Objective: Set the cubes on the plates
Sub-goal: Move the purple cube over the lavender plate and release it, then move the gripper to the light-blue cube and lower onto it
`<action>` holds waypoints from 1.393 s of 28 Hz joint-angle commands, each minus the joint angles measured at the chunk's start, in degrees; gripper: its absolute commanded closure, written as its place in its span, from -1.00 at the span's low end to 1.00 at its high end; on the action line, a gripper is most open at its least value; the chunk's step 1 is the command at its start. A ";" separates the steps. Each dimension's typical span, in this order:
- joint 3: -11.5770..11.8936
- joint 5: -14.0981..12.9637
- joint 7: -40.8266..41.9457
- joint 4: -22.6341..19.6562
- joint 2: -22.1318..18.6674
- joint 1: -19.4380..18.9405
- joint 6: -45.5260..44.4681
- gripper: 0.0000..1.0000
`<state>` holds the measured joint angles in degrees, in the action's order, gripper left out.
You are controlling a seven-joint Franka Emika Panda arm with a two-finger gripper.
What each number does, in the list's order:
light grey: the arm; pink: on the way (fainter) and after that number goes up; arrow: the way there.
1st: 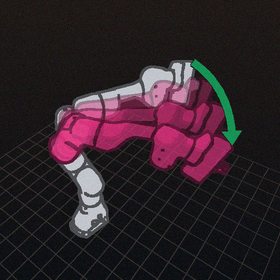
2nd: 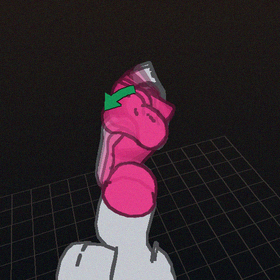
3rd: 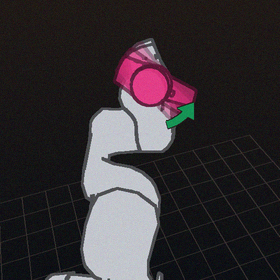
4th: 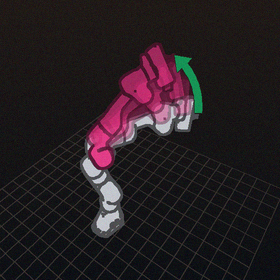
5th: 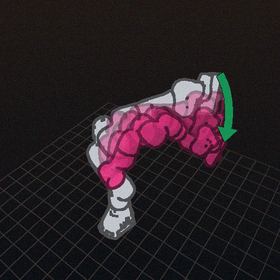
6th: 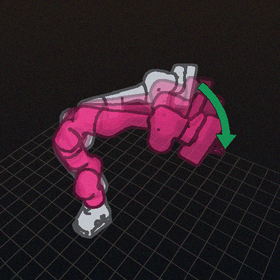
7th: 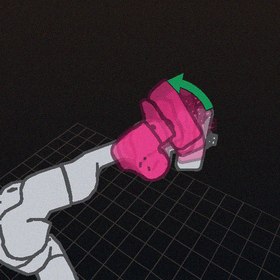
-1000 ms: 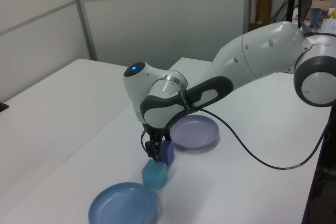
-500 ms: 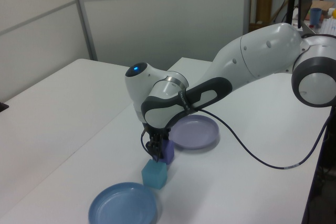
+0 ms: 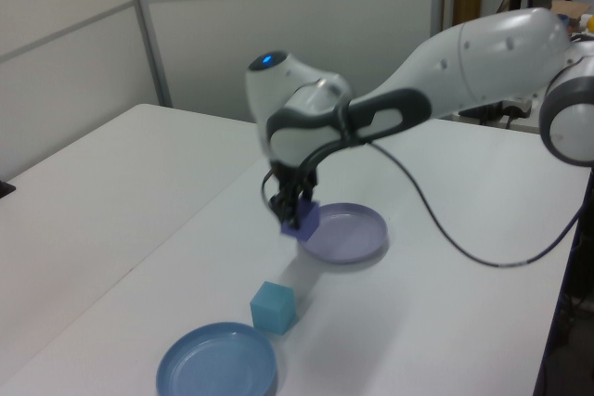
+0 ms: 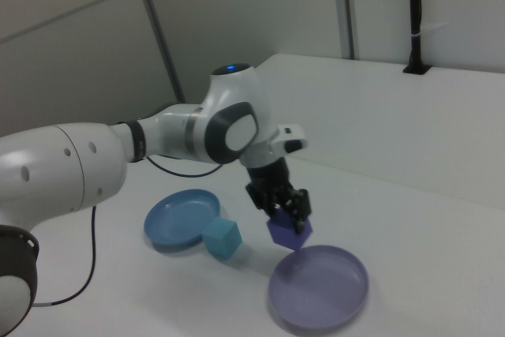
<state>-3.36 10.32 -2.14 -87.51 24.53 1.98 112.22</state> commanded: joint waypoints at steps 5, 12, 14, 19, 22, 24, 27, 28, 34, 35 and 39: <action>0.20 0.75 1.96 -4.94 -0.27 5.58 0.28 -0.05; 0.11 1.63 1.88 -5.30 0.78 5.05 0.19 -0.72; -0.06 1.63 1.79 -5.12 0.35 4.97 0.11 -1.00; -0.59 1.19 1.53 -4.60 -1.32 3.13 -0.25 -1.00; -0.68 0.66 1.35 -4.68 -2.47 1.63 -0.33 -1.00; -1.03 0.31 1.26 -4.77 -2.99 -0.03 -0.42 -1.00; -1.65 -1.53 -0.58 -4.77 -2.82 -4.69 -1.04 -1.00; -1.65 -1.62 -1.28 -4.77 -2.73 -6.09 -1.04 -1.00; -1.56 -1.54 -5.86 -4.86 -1.94 -12.52 -1.04 -1.00; -1.56 -1.62 -6.12 -4.86 -1.68 -13.05 -1.04 -1.00; -1.56 -1.54 -6.91 -4.77 -0.01 -14.28 -0.95 -1.00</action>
<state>-5.63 9.31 -8.38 -91.94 23.50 -11.65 112.05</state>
